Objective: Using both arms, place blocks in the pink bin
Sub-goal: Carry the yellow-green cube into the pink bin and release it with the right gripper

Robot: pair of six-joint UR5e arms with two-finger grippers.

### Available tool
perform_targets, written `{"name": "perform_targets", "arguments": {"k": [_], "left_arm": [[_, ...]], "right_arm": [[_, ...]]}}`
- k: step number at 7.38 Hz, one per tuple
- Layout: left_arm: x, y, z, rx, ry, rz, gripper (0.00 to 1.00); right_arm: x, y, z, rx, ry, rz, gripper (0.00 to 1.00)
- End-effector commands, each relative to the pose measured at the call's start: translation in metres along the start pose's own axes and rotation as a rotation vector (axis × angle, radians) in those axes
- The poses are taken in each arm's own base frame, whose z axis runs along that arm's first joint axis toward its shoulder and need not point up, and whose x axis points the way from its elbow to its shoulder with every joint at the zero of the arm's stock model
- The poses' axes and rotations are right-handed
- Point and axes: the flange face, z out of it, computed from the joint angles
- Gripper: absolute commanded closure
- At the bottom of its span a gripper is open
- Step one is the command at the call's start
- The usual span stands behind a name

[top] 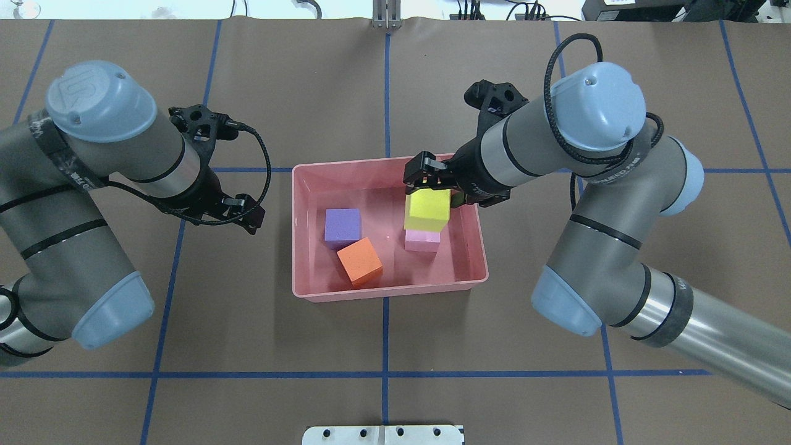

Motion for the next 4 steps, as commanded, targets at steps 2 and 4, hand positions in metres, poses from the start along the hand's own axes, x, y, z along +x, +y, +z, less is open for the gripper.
{"name": "perform_targets", "arguments": {"k": [2, 4], "left_arm": [[0.0006, -0.0003, 0.0019, -0.003, -0.002, -0.004, 0.00], [0.0006, -0.0003, 0.0001, 0.000, 0.000, -0.006, 0.00]], "right_arm": [[-0.0498, 0.0037, 0.0003, -0.009, 0.082, 0.033, 0.01], [-0.0442, 0.0032, 0.0030, -0.011, 0.094, 0.036, 0.01]]}}
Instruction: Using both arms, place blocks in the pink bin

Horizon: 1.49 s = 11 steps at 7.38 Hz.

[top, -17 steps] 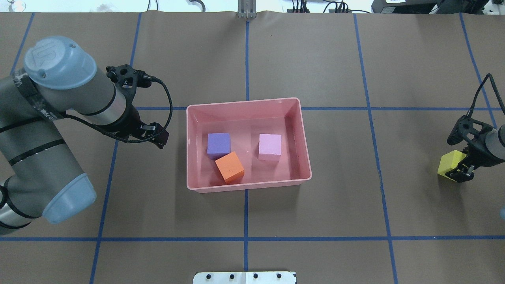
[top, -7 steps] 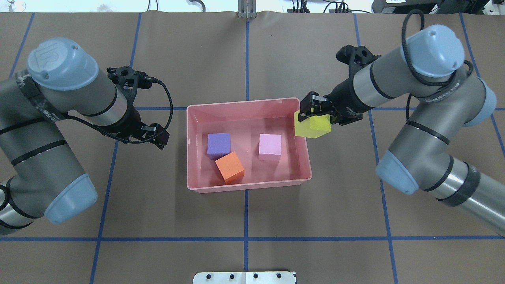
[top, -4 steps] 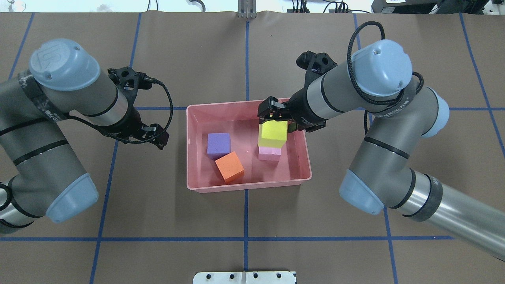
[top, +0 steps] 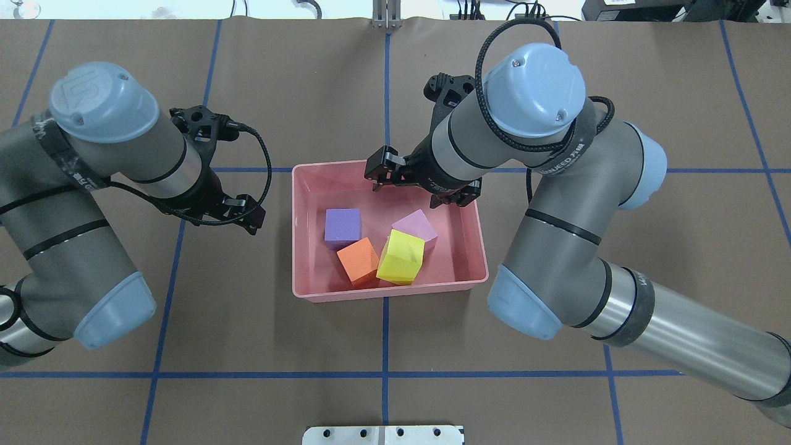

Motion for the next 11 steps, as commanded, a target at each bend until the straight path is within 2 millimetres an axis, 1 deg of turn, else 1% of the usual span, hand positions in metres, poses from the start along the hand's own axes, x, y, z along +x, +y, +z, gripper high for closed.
{"name": "perform_targets", "arguments": {"k": [1, 2, 3, 4, 5, 6, 7, 9, 10, 11], "left_arm": [[0.000, -0.001, -0.005, 0.008, 0.005, 0.006, 0.00], [-0.003, -0.003, -0.006, 0.012, 0.002, 0.007, 0.00], [-0.012, -0.009, -0.013, 0.022, -0.002, 0.014, 0.00], [-0.035, -0.014, -0.018, 0.030, -0.023, 0.045, 0.00], [-0.066, -0.014, -0.022, 0.026, -0.039, 0.068, 0.00], [-0.114, -0.017, -0.033, 0.002, -0.028, 0.103, 0.00], [-0.177, -0.015, -0.048, -0.009, -0.027, 0.147, 0.00], [-0.304, -0.003, -0.079, 0.002, -0.087, 0.253, 0.00], [-0.366, 0.010, -0.092, 0.004, -0.117, 0.270, 0.00], [-0.424, 0.022, -0.105, 0.007, -0.139, 0.273, 0.00]], "right_arm": [[0.010, -0.002, 0.006, -0.004, 0.036, 0.003, 0.01], [0.019, -0.014, 0.003, 0.002, 0.093, -0.007, 0.01], [0.030, -0.030, -0.004, 0.004, 0.153, -0.053, 0.01], [0.049, -0.054, -0.014, 0.010, 0.212, -0.090, 0.01], [0.086, -0.075, -0.024, 0.004, 0.270, -0.150, 0.01], [0.128, -0.095, -0.040, -0.014, 0.290, -0.223, 0.01], [0.171, -0.121, -0.061, -0.038, 0.297, -0.262, 0.01], [0.274, -0.163, -0.100, -0.060, 0.365, -0.394, 0.01], [0.325, -0.177, -0.123, -0.071, 0.396, -0.450, 0.01], [0.379, -0.182, -0.146, -0.109, 0.378, -0.477, 0.01]]}}
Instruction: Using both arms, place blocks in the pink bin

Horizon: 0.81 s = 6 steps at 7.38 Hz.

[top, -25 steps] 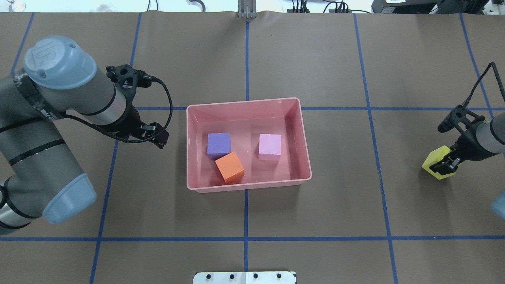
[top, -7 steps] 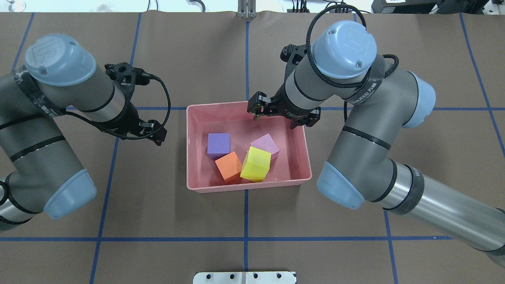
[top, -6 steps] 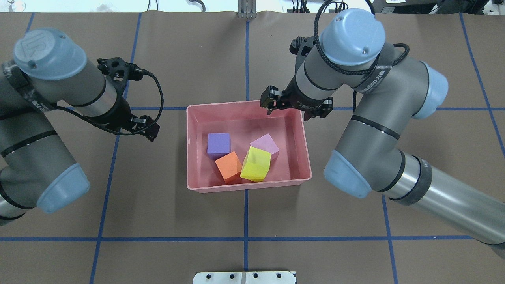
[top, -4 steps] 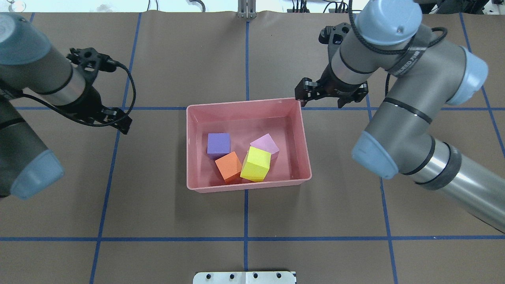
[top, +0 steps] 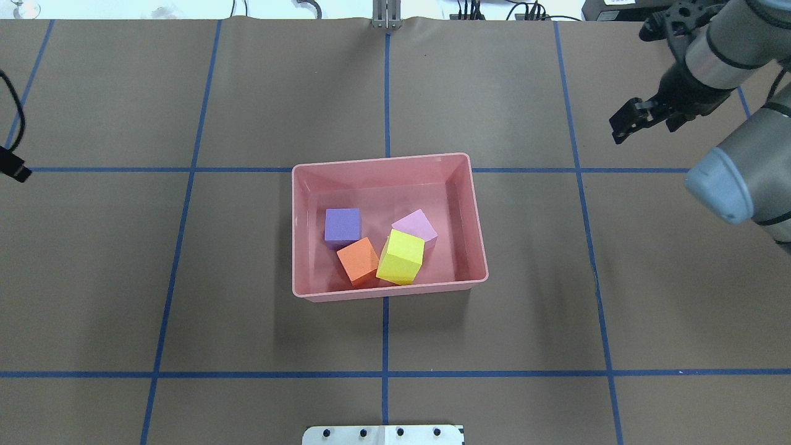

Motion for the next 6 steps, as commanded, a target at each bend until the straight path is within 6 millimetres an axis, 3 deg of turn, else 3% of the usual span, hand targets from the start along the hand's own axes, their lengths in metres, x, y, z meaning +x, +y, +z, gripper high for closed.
{"name": "perform_targets", "arguments": {"k": [1, 2, 4, 5, 6], "left_arm": [[-0.110, 0.064, -0.008, -0.010, -0.038, -0.042, 0.00], [-0.144, 0.095, -0.008, -0.010, -0.046, -0.130, 0.00], [-0.197, 0.124, 0.009, -0.036, -0.050, -0.240, 0.00], [-0.196, 0.130, 0.011, -0.028, -0.045, -0.236, 0.00], [-0.194, 0.150, 0.019, -0.040, -0.031, -0.250, 0.00]], "right_arm": [[0.130, 0.048, -0.008, -0.035, -0.029, -0.092, 0.01], [0.183, 0.081, -0.010, -0.047, -0.036, -0.122, 0.01], [0.256, 0.155, 0.003, -0.093, -0.012, -0.076, 0.00], [0.273, 0.173, 0.003, -0.097, -0.007, -0.035, 0.00], [0.281, 0.187, 0.008, -0.111, -0.008, -0.011, 0.00]]}}
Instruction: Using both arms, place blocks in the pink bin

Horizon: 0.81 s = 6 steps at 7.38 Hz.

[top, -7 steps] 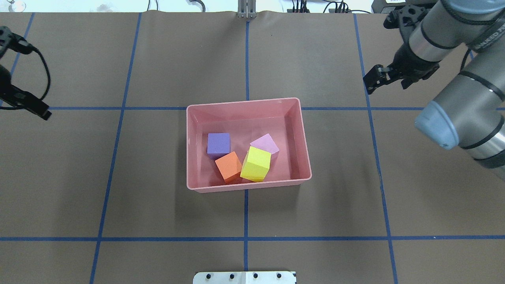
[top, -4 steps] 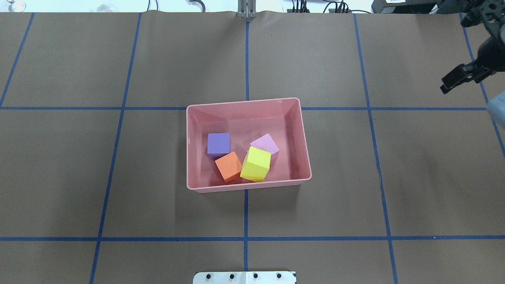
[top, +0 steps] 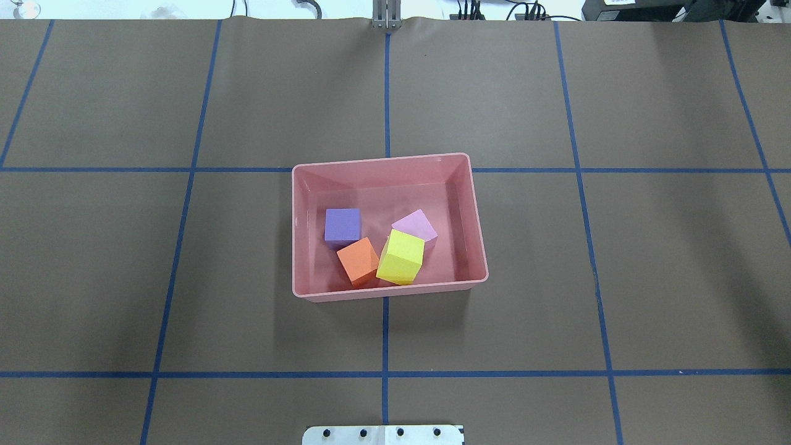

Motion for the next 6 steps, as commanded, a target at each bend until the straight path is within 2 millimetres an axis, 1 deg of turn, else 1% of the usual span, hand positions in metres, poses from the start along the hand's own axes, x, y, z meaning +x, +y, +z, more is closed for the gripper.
{"name": "perform_targets", "arguments": {"k": [1, 3, 6], "left_arm": [[-0.0024, 0.0243, 0.0106, -0.001, 0.068, -0.030, 0.00], [-0.0011, 0.0227, 0.0107, -0.001, 0.076, -0.031, 0.00], [0.0015, 0.0168, 0.0057, 0.010, 0.072, -0.015, 0.00]], "right_arm": [[0.0192, 0.0293, 0.0078, -0.019, -0.001, 0.050, 0.00], [0.0195, 0.0301, 0.0083, -0.020, -0.001, 0.062, 0.00], [0.0202, 0.0311, 0.0093, -0.022, -0.002, 0.064, 0.00]]}}
